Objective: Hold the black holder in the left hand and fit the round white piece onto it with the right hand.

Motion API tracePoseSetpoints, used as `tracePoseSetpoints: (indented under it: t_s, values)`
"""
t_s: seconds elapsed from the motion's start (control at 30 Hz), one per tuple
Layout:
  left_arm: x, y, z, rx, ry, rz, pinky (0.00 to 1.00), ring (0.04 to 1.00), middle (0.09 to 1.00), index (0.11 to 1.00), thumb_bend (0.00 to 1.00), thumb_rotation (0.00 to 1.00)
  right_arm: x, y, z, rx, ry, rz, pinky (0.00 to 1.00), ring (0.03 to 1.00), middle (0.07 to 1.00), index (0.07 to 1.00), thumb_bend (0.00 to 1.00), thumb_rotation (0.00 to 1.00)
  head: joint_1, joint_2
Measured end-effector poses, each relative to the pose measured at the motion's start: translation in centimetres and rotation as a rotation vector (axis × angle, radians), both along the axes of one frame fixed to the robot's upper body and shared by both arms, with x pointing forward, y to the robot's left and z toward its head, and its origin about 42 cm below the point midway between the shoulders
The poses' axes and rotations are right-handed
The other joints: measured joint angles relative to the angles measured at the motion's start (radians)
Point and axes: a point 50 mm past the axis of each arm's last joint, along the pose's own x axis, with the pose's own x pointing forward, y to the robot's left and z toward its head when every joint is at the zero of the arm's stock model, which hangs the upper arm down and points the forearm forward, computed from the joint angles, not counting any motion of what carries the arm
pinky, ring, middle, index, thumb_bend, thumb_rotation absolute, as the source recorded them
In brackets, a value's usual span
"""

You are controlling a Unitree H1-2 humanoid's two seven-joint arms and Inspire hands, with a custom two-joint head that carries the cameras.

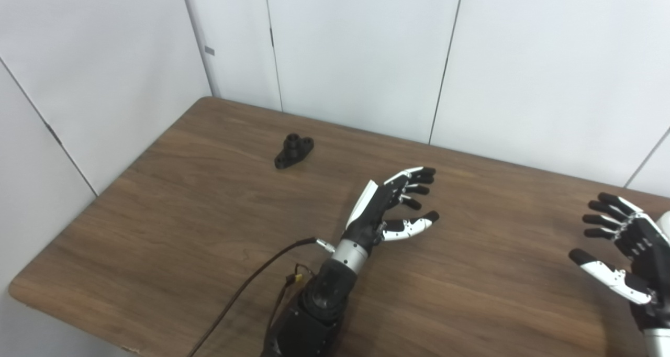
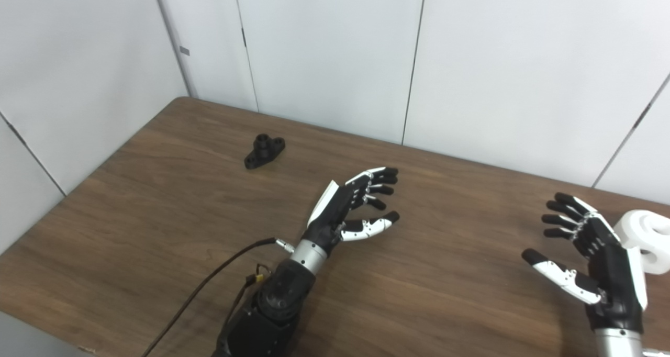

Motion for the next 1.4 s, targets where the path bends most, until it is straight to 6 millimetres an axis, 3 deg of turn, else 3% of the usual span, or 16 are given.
tracePoseSetpoints:
  t_s: [0.17,0.43,0.7,0.83,1.03,1.17,1.4]
  values:
    - [0.0,0.0,0.0,0.0,0.0,0.002,0.56,0.688,0.749,0.748,0.59,0.0,0.1,0.0,0.0,-0.005,0.001,0.004,0.59,0.68,0.742,0.76,0.78,0.34,0.0,-0.005]
    - [-0.3,0.9,0.7,0.035,-0.034,0.008,0.53,0.616,0.69,0.731,0.64,0.0,0.3,0.1,0.1,-0.005,0.0,0.007,0.59,0.679,0.74,0.758,0.78,0.35,0.009,-0.015]
    - [-0.2,4.7,1.1,0.24,-0.063,0.031,0.55,0.67,0.708,0.686,0.72,0.0,0.5,-0.2,0.1,-0.006,0.005,0.002,0.59,0.676,0.739,0.76,0.78,0.35,0.017,-0.028]
    - [0.1,6.9,1.6,0.387,-0.084,0.053,0.62,0.697,0.711,0.684,0.75,0.0,0.6,-0.4,0.1,-0.009,0.007,-0.001,0.59,0.672,0.737,0.759,0.8,0.37,0.018,-0.029]
    - [0.8,7.5,3.3,0.489,-0.128,0.095,0.63,0.765,0.807,0.71,0.78,0.01,0.7,-0.5,0.0,-0.011,0.01,-0.003,0.59,0.665,0.735,0.757,0.79,0.37,0.018,-0.034]
    - [0.9,7.9,4.1,0.528,-0.146,0.132,0.65,0.814,0.866,0.732,0.77,0.06,0.9,-0.4,0.0,-0.015,0.013,-0.004,0.58,0.662,0.735,0.755,0.78,0.37,0.018,-0.037]
    - [1.1,10.5,6.1,0.677,-0.201,0.258,0.74,0.902,0.917,0.738,0.8,0.18,0.9,-0.6,-0.1,-0.018,0.017,-0.005,0.56,0.656,0.735,0.754,0.78,0.37,0.017,-0.037]
